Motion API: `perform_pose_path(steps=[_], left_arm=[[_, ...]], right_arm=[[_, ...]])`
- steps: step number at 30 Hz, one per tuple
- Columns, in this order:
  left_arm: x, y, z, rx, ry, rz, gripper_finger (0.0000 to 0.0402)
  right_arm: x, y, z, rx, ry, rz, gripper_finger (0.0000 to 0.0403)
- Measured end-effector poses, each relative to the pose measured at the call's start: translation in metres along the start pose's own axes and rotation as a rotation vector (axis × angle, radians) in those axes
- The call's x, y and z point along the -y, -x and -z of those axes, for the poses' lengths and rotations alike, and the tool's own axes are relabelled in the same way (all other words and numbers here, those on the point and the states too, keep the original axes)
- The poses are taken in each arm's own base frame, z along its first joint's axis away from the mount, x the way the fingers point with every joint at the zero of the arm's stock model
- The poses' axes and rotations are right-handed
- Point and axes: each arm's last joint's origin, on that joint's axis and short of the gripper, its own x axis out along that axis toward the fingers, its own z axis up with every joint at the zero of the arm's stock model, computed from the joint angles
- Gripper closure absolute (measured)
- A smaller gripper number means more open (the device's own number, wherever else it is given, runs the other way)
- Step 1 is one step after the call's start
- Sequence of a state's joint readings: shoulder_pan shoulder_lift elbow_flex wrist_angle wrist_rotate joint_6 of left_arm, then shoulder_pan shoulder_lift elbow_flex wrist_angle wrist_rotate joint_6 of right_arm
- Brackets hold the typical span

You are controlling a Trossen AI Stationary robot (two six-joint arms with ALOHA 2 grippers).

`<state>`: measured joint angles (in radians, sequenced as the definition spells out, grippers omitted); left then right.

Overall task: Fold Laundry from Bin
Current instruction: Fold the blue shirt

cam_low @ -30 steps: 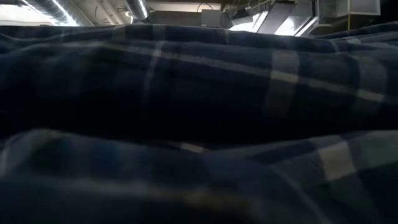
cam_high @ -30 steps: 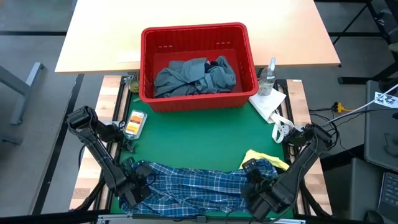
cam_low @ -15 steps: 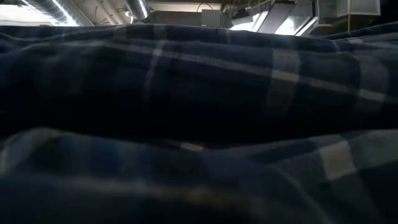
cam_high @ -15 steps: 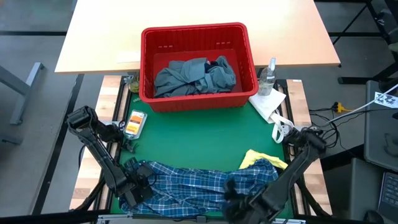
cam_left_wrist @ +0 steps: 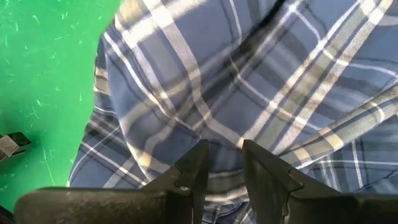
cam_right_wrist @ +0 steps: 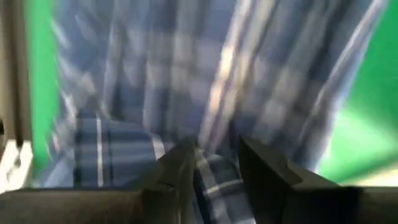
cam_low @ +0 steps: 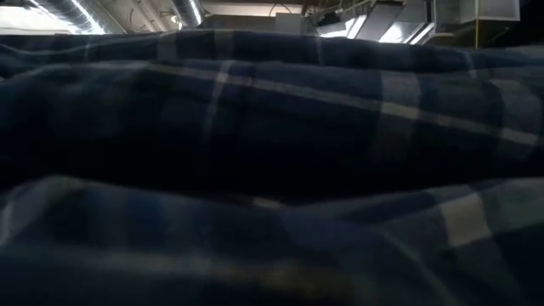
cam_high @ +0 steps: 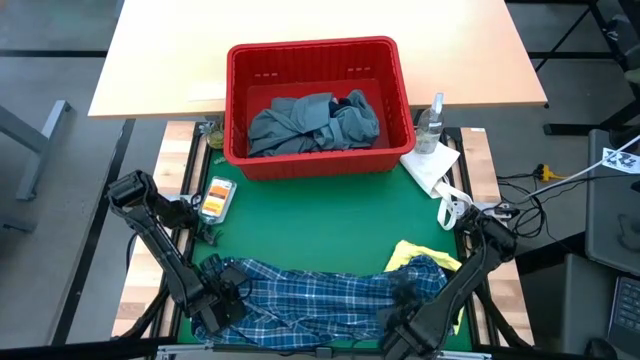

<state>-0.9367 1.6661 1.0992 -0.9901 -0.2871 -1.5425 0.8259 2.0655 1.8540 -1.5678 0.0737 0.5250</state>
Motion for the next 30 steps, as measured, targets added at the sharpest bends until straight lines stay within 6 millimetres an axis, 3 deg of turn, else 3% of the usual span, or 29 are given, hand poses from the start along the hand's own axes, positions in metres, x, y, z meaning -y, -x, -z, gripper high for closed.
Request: perform_pose_path(steps=[12, 23, 30], left_arm=[[0.001, 0.0, 0.0, 0.0, 0.003, 0.014, 0.0308], [0.002, 0.0, 0.0, 0.004, 0.003, 0.016, 0.0308], [0.003, 0.002, 0.0, -0.016, -0.066, 0.027, 0.0332]], right_arm=[[-0.025, -0.001, 0.025, -0.136, -0.047, -0.155, 0.0276], [-0.059, 0.002, 0.053, -0.136, -0.016, -0.136, 0.0276], [-0.06, 0.002, 0.054, -0.127, -0.009, -0.125, 0.0276]])
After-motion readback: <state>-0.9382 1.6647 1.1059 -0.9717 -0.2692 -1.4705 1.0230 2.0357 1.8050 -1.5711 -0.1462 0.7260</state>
